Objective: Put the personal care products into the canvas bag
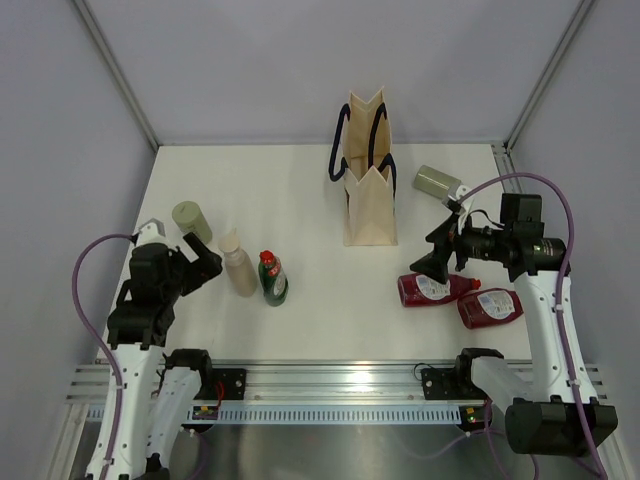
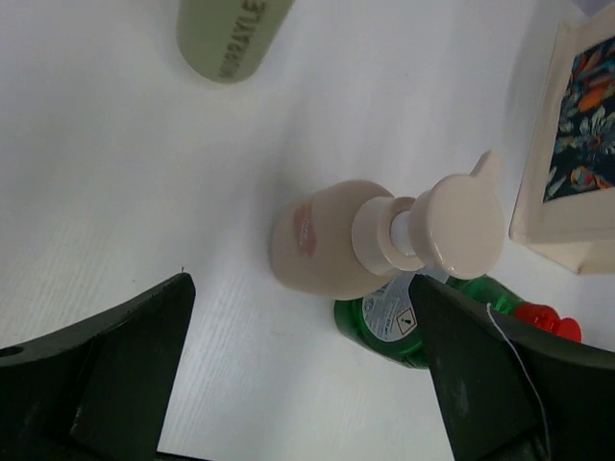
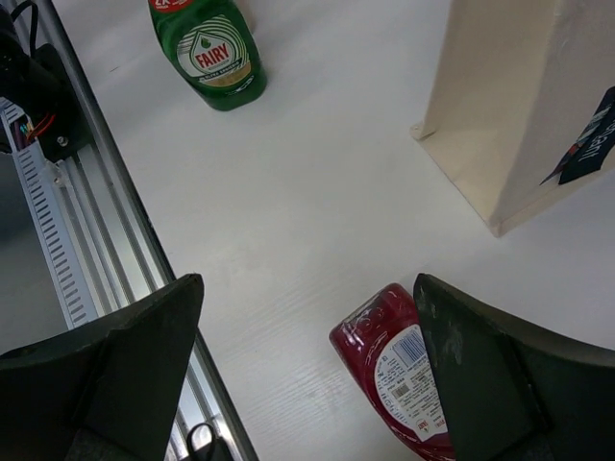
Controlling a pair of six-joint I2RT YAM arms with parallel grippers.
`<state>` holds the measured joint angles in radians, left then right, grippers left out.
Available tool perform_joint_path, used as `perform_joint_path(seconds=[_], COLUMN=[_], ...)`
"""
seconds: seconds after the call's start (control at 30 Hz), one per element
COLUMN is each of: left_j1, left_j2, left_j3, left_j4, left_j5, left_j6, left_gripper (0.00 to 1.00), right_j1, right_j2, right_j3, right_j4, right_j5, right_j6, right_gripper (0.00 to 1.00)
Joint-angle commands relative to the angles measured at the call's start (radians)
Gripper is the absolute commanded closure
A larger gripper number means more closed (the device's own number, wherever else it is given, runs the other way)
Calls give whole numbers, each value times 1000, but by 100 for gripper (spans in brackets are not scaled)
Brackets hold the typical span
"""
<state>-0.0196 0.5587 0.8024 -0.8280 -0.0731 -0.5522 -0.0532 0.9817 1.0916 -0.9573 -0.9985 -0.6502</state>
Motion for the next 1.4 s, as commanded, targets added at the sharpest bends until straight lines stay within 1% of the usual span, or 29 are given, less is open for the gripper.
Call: perform_joint_path(seconds=[0.0, 0.07, 0.23, 0.37, 0.53, 0.63, 0.77, 0.87, 0.9, 1.03, 1.1, 1.17, 1.27, 1.37], left_j1=[-2, -8, -36, -69, -109, -144, -189, -213, -221, -272, -282, -293, -295, -295], left_j2=[24, 26, 33, 67, 177, 236, 286, 341, 354, 377, 366, 362, 369, 386], left_j3=[-72, -116, -150, -192, -215, -212, -224, -229, -232, -247, -262, -278, -302, -325], left_j4=[123, 170, 197, 285, 345, 389, 503, 561, 573, 613, 662, 731, 805, 880], left_j5=[208, 248, 236, 245, 182, 118, 26, -11, -23, -138, -154, -174, -201, -209], left_j6=[32, 49, 86, 87, 75, 81, 100, 106, 109, 118, 126, 141, 158, 169], left_gripper=[1, 1, 1, 1, 1, 1, 1, 4, 7, 7, 7, 11, 19, 22], right_j1=[0, 0, 0, 0, 0, 0, 0, 0, 0, 0, 0, 0, 0, 0], right_j2=[6, 5, 2, 12, 32, 38, 35, 29, 28, 20, 18, 21, 29, 34], right_j3=[-10, -30, -76, -81, -79, -85, -101, -114, -117, -125, -128, -134, -134, -128], right_j4=[46, 58, 109, 130, 153, 172, 190, 196, 196, 190, 190, 198, 200, 198], right_j5=[-45, -49, -57, -65, -74, -77, -81, -77, -77, -75, -75, -77, -83, -83], right_j6=[23, 23, 46, 50, 52, 61, 75, 73, 72, 67, 66, 72, 77, 72], right_gripper=[1, 1, 0, 1, 0, 0, 1, 0, 0, 0, 0, 0, 1, 0])
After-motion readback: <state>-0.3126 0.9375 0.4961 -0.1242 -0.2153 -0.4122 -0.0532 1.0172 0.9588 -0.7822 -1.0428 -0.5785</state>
